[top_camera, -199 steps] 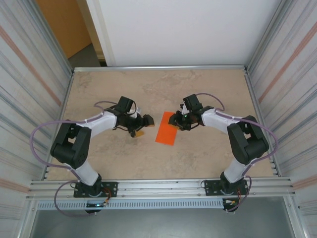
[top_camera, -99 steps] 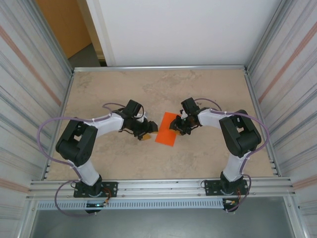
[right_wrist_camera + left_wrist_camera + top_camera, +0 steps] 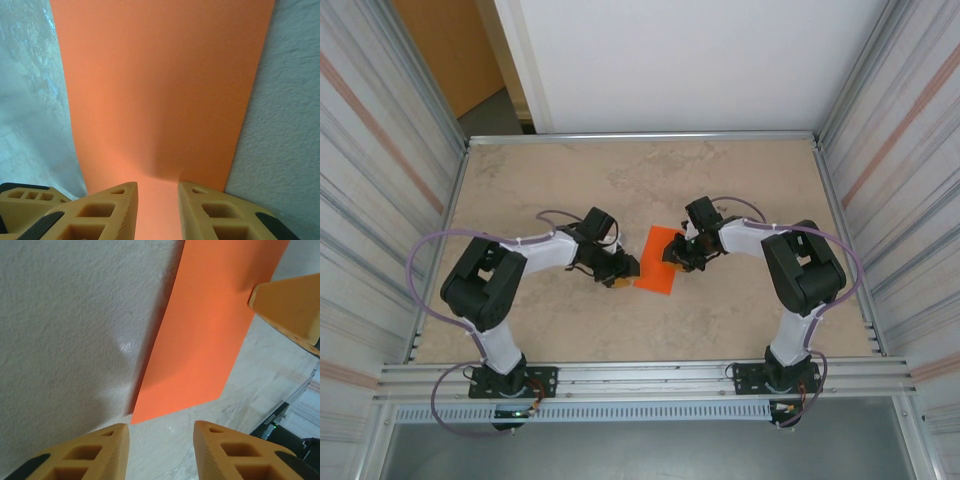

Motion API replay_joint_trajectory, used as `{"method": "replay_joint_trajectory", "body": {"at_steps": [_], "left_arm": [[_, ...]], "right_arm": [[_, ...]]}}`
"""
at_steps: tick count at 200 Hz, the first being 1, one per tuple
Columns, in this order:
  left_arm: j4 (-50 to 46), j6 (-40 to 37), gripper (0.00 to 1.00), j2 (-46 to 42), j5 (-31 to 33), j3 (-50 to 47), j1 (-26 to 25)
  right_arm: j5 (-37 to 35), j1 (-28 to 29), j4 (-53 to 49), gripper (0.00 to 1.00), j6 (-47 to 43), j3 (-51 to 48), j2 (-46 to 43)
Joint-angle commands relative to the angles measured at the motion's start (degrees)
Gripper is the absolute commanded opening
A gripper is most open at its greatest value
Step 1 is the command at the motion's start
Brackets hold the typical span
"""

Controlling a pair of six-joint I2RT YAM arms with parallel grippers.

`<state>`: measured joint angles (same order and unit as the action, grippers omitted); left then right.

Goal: Fold a paper plane with a square sheet of paper (pick it up from the middle)
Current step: Third fold the triangle at the center of the table.

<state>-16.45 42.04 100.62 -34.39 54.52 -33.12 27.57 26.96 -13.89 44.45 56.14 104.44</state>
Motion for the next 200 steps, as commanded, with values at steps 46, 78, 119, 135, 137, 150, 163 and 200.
{"method": "replay_joint_trajectory", "body": {"at_steps": [46,78,119,135,137,150,163,200], "left_arm": [[-2.5,-3.4,0.37,1.7,4.3,1.5,-2.1],[-2.6,-3.9,0.37,2.7,4.1,2.3,-2.2],[3.1,-1.5,0.33,2.4,-0.8,1.7,-2.1],[4.4,-0.5,0.33,1.3,-1.8,1.9,-2.2],[4.4,-0.4,0.33,1.1,-1.7,2.0,-2.2],[5.0,0.0,0.33,-0.2,-1.6,2.1,-2.1],[4.9,0.1,0.33,-0.6,-1.7,2.8,-2.0],[4.4,1.3,0.33,2.9,-3.9,4.8,-2.0]], "right_arm": [[-3.2,-0.4,-3.5,0.27,-1.4,-1.4,3.8],[-3.1,-0.5,-3.3,0.27,-1.3,-1.5,3.7],[-3.2,-0.5,-2.9,0.27,-1.1,-2.1,3.2],[-3.3,-0.4,-2.8,0.27,-1.1,-2.3,3.0],[-3.3,-0.4,-2.8,0.27,-1.1,-2.4,3.0],[-3.4,-0.5,-2.6,0.27,-1.1,-2.7,2.5],[-3.4,-0.5,-2.2,0.27,-0.9,-3.0,2.2],[-3.1,-0.5,-1.4,0.27,-0.5,-3.6,1.8]]}}
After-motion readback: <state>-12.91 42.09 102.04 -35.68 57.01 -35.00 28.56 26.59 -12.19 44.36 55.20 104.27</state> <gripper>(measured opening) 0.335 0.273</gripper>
